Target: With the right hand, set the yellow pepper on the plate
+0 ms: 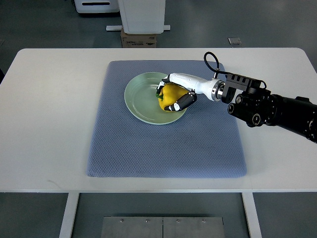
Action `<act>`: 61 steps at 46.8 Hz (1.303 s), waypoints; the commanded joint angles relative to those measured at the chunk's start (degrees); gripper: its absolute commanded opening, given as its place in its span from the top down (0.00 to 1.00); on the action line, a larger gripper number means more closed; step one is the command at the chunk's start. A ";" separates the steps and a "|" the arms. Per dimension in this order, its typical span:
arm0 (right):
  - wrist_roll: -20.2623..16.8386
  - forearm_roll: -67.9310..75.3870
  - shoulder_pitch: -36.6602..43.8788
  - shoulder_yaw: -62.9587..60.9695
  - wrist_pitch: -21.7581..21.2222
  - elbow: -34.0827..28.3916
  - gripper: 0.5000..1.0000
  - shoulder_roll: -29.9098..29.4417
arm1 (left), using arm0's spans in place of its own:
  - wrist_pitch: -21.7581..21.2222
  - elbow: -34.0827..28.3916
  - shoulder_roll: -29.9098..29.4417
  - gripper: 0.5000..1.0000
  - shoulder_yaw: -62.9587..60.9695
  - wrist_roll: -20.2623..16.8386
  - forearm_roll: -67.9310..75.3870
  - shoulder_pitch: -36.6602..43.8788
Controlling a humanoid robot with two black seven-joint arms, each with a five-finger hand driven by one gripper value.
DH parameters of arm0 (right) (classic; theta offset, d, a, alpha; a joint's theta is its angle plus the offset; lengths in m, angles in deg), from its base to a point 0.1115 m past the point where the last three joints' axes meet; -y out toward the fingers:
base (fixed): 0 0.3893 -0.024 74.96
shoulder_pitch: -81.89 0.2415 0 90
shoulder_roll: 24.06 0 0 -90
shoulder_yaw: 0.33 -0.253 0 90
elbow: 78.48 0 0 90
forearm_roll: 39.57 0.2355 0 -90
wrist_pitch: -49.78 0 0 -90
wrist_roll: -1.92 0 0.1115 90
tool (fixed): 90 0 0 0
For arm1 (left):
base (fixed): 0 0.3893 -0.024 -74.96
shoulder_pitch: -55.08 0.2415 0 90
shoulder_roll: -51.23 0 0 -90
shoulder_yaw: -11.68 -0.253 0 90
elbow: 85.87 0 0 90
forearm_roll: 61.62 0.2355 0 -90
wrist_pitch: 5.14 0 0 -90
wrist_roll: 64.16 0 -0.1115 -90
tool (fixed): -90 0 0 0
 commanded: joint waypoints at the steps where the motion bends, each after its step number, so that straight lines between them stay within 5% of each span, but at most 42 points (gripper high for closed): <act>1: 0.00 0.23 0.15 -0.01 0.01 -0.08 0.02 0.00 | 0.00 0.00 0.00 0.00 0.00 0.00 0.00 0.00; 22: 0.00 0.23 0.33 -2.46 2.82 0.01 0.00 0.00 | 0.00 0.00 0.00 0.00 0.00 0.00 0.00 0.00; 47: 0.00 1.54 -9.33 -38.85 3.00 -0.17 0.00 0.52 | -0.09 0.00 0.00 0.00 0.00 0.00 0.00 0.00; 61: -1.68 6.90 -12.15 -45.62 3.00 0.10 0.00 2.28 | 0.00 0.00 0.00 0.00 0.00 0.00 0.00 0.00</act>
